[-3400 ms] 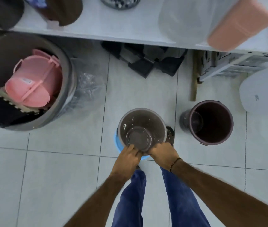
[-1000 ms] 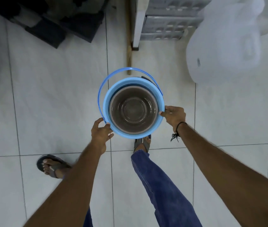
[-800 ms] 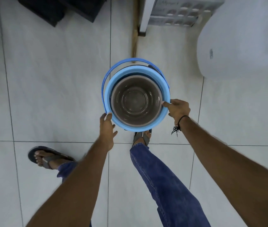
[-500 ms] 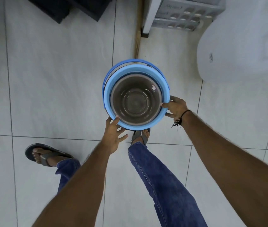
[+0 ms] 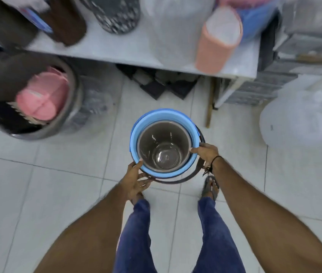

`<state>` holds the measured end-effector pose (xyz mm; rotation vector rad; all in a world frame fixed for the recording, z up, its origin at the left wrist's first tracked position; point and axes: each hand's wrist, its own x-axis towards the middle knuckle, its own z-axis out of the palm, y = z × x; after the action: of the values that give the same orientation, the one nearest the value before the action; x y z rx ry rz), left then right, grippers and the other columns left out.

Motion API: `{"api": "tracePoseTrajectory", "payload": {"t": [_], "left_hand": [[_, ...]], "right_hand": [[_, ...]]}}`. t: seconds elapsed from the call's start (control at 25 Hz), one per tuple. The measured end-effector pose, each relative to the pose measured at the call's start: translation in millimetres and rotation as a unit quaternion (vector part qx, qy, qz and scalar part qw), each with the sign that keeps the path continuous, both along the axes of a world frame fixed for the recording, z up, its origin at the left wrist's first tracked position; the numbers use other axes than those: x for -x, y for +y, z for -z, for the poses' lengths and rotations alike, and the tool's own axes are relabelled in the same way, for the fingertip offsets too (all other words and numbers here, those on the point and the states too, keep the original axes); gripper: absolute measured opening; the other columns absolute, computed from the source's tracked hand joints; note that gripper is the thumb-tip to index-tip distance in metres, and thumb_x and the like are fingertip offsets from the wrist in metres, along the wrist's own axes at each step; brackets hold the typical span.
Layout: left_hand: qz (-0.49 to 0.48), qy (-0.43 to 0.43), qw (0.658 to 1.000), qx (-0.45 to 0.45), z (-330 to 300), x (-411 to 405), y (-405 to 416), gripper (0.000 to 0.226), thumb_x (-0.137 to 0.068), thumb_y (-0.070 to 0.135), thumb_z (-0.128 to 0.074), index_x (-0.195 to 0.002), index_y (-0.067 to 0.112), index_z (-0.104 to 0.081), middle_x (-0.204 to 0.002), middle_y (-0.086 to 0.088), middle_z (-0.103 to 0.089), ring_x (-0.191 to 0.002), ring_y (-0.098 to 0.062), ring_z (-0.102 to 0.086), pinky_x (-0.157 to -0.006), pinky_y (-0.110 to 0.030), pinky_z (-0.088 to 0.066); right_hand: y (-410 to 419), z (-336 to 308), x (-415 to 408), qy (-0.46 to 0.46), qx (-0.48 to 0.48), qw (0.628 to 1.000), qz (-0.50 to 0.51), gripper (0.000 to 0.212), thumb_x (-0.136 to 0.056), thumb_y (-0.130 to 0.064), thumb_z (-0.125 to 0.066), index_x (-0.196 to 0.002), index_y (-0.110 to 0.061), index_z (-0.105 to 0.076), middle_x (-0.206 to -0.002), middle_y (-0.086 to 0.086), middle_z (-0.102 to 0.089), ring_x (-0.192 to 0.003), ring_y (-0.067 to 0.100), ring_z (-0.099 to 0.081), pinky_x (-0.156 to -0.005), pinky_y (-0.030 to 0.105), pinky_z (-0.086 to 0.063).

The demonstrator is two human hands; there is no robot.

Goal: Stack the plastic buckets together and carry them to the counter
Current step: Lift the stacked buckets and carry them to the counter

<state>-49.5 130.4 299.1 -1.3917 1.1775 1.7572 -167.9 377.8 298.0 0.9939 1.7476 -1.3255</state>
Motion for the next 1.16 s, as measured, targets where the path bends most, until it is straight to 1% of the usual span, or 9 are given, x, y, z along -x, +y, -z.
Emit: {"api": "tracePoseTrajectory", "payload": {"t": [0.16, 0.28, 0.4, 0.56, 0.72, 0.84, 0.96, 1.08, 1.16], "left_hand": [[0.003, 0.07, 0.997, 0.024, -96.3, 17.5, -118.1, 0.054, -0.09, 0.057, -0.062, -0.135, 0.032, -0.046, -0.114, -0.016, -0.066, -0.086, -0.033, -0.073, -0.068, -0.034, -0.056], [0.017, 0.135, 0.989, 0.051, -168.8, 38.2, -200.9, 0.055, -0.09, 0.058, -0.063, -0.135, 0.029, -0.051, -0.109, -0.015, -0.069, -0.079, -0.032, -0.075, -0.063, -0.03, -0.054], [0.016, 0.195, 0.977, 0.086, -235.5, 69.2, -267.1, 0.056, -0.089, 0.057, -0.064, -0.133, 0.024, -0.055, -0.083, -0.007, -0.07, -0.06, -0.023, -0.07, -0.059, -0.028, -0.053], [0.012, 0.274, 0.952, 0.135, -306.2, 125.6, -315.0, 0.063, -0.089, 0.058, -0.063, -0.132, 0.012, -0.055, -0.065, -0.004, -0.056, -0.048, -0.017, -0.053, -0.047, -0.026, -0.051], [0.006, 0.344, 0.925, 0.16, -378.6, 199.5, -336.5, 0.061, -0.086, 0.062, -0.063, -0.127, 0.018, -0.058, -0.089, -0.009, -0.062, -0.062, -0.022, -0.062, -0.049, -0.028, -0.05], [0.022, 0.386, 0.906, 0.176, -423.5, 264.6, -342.4, 0.062, -0.083, 0.065, -0.063, -0.126, 0.021, -0.058, -0.1, -0.011, -0.064, -0.076, -0.028, -0.063, -0.054, -0.03, -0.053], [0.045, 0.406, 0.896, 0.173, -448.6, 333.8, -338.5, 0.063, -0.081, 0.067, -0.063, -0.124, 0.021, -0.057, -0.102, -0.012, -0.064, -0.079, -0.028, -0.063, -0.064, -0.033, -0.054], [0.067, 0.402, 0.9, 0.158, -443.0, 410.1, -324.6, 0.065, -0.081, 0.068, -0.063, -0.124, 0.02, -0.057, -0.097, -0.013, -0.065, -0.078, -0.028, -0.063, -0.069, -0.036, -0.054], [0.08, 0.388, 0.907, 0.14, -417.9, 458.2, -314.0, 0.07, -0.08, 0.07, -0.063, -0.127, 0.019, -0.057, -0.093, -0.014, -0.064, -0.074, -0.029, -0.064, -0.063, -0.034, -0.054]], "right_hand": [[-112.3, -106.2, 20.2, 0.062, 0.009, 0.998, -0.026, 0.031, -0.074, -0.003, -0.08, -0.102, -0.001, -0.067, -0.094, 0.008, -0.062, -0.086, 0.018, -0.058, -0.081, 0.026, -0.048], [-188.0, -169.7, 45.6, 0.101, 0.017, 0.993, -0.059, 0.043, -0.063, -0.011, -0.087, -0.102, 0.002, -0.072, -0.091, 0.009, -0.069, -0.08, 0.021, -0.064, -0.075, 0.028, -0.053], [-247.5, -225.5, 86.1, 0.143, 0.049, 0.986, -0.074, 0.061, -0.044, -0.017, -0.093, -0.097, 0.004, -0.073, -0.086, 0.013, -0.074, -0.072, 0.026, -0.07, -0.071, 0.038, -0.061], [-296.4, -321.3, 137.7, 0.22, 0.06, 0.969, -0.095, 0.043, -0.062, -0.016, -0.088, -0.097, 0.002, -0.069, -0.086, 0.012, -0.073, -0.064, 0.02, -0.068, -0.043, 0.024, -0.053], [-314.0, -380.6, 212.9, 0.281, 0.066, 0.952, -0.106, 0.058, -0.054, -0.023, -0.088, -0.103, 0.004, -0.071, -0.093, 0.015, -0.075, -0.07, 0.023, -0.07, -0.058, 0.03, -0.058], [-318.9, -438.8, 252.6, 0.326, 0.066, 0.939, -0.087, 0.019, -0.079, -0.015, -0.075, -0.09, -0.003, -0.067, -0.074, 0.008, -0.068, -0.059, 0.016, -0.062, -0.048, 0.026, -0.053], [-311.8, -470.7, 311.3, 0.363, 0.063, 0.928, -0.065, 0.013, -0.084, -0.008, -0.071, -0.092, 0.001, -0.065, -0.06, 0.005, -0.065, -0.049, 0.013, -0.061, -0.041, 0.021, -0.051], [-296.1, -472.0, 380.7, 0.382, 0.028, 0.923, -0.028, 0.028, -0.079, -0.006, -0.076, -0.104, -0.003, -0.063, -0.079, 0.009, -0.064, -0.058, 0.014, -0.058, -0.034, 0.023, -0.045], [-281.1, -449.6, 427.3, 0.358, 0.009, 0.933, -0.028, 0.036, -0.077, -0.013, -0.078, -0.109, -0.005, -0.063, -0.097, 0.011, -0.067, -0.07, 0.017, -0.064, -0.044, 0.025, -0.043]]}}
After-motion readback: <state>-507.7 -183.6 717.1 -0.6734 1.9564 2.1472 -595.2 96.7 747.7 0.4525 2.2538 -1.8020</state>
